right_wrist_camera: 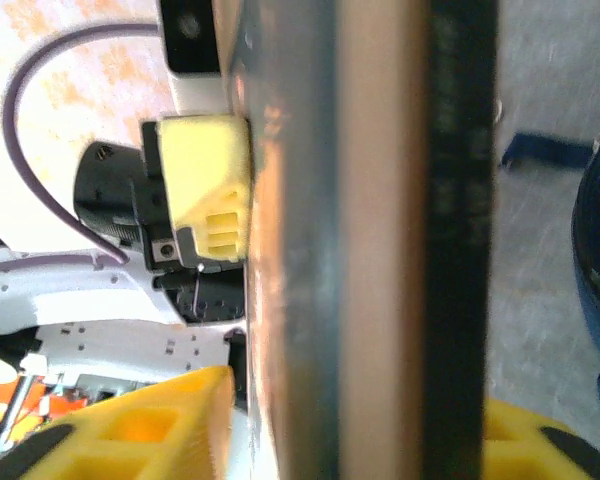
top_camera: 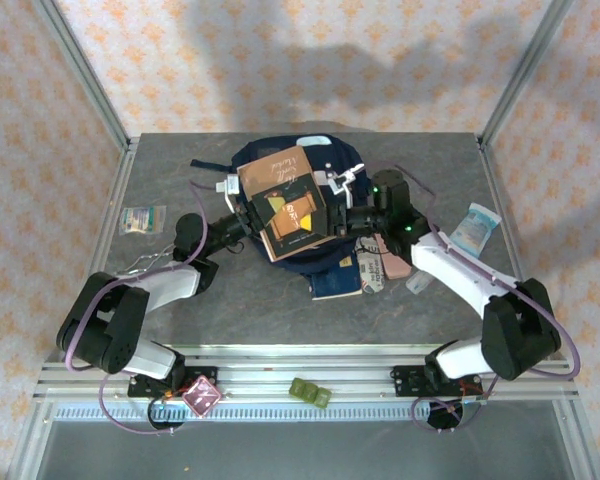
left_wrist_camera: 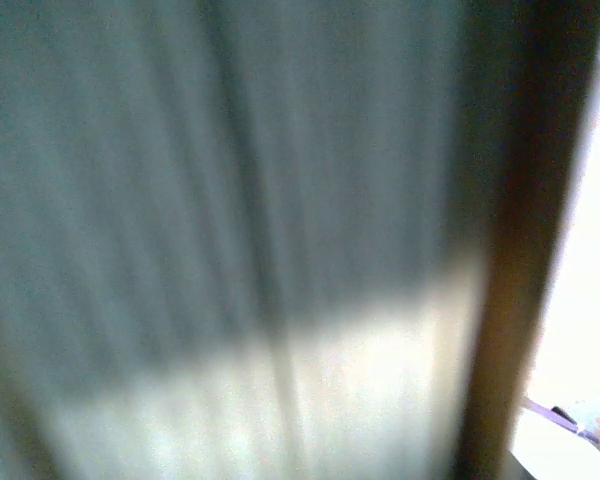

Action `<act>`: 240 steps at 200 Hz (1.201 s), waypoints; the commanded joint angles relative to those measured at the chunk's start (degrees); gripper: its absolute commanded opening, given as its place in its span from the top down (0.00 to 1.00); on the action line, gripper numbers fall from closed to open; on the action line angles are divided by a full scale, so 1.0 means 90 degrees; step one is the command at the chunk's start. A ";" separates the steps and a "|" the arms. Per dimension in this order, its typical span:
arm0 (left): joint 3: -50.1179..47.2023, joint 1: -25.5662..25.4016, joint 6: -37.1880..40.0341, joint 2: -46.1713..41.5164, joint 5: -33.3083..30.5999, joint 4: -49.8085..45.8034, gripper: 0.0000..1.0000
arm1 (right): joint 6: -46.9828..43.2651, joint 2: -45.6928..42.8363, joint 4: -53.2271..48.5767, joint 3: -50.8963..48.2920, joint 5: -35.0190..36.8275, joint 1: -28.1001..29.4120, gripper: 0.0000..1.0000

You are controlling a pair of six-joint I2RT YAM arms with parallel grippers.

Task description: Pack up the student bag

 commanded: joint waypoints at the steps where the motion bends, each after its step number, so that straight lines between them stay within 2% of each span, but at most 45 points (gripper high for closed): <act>1: -0.0123 -0.0002 -0.0054 -0.0287 -0.1064 0.0495 1.00 | 0.1277 -0.0577 0.2176 -0.0646 0.0399 -0.0021 0.53; 28: -0.0035 -0.0291 -0.0028 -0.0325 -0.1968 0.0687 1.00 | 0.2177 -0.0806 0.3771 -0.1408 0.1054 0.0313 0.49; 71: 0.0170 -0.1032 0.0143 0.0035 -0.2816 0.1042 1.00 | 0.2265 -0.0647 0.4037 -0.1346 0.1939 0.0936 0.52; 82: 0.0224 -0.1157 0.0149 0.0152 -0.2836 0.1136 1.00 | 0.2347 -0.0646 0.4037 -0.1385 0.2231 0.0938 0.62; 94: 0.0311 -0.1204 0.0144 0.0263 -0.2705 0.1095 1.00 | 0.2384 -0.0714 0.3998 -0.1481 0.2651 0.0923 0.83; 106: 0.0314 -0.1201 0.0210 0.0271 -0.2620 0.0926 0.81 | 0.2356 -0.0831 0.3768 -0.1570 0.2996 0.0835 0.99; 115: 0.0277 -0.1199 0.0390 0.0175 -0.2619 0.0428 0.67 | 0.2325 -0.0963 0.3574 -0.1651 0.3123 0.0711 1.00; 128: 0.0278 -0.1161 0.0886 -0.0052 -0.2614 -0.0465 0.56 | 0.2352 -0.1232 0.3534 -0.1880 0.3192 0.0479 1.00; 137: 0.0396 -0.1141 0.1371 -0.0256 -0.2709 -0.1501 0.49 | 0.2335 -0.1608 0.3458 -0.2028 0.3228 0.0280 1.00; 164: 0.1305 -0.1146 0.3242 -0.0443 -0.3210 -0.4882 0.37 | 0.1768 -0.2690 0.2128 -0.2087 0.3760 -0.0199 1.00; 192: 0.2573 -0.1140 0.4751 0.0202 -0.3752 -0.7317 0.30 | 0.1219 -0.3518 0.0710 -0.1968 0.4317 -0.0622 1.00; 216: 0.3814 -0.1139 0.5772 0.1174 -0.3849 -0.8694 0.28 | 0.0960 -0.3908 -0.0278 -0.1866 0.4884 -0.0915 1.00; 240: 0.5088 -0.1177 0.6744 0.2222 -0.3940 -0.9983 0.27 | 0.0987 -0.4205 -0.0677 -0.1948 0.5138 -0.1175 1.00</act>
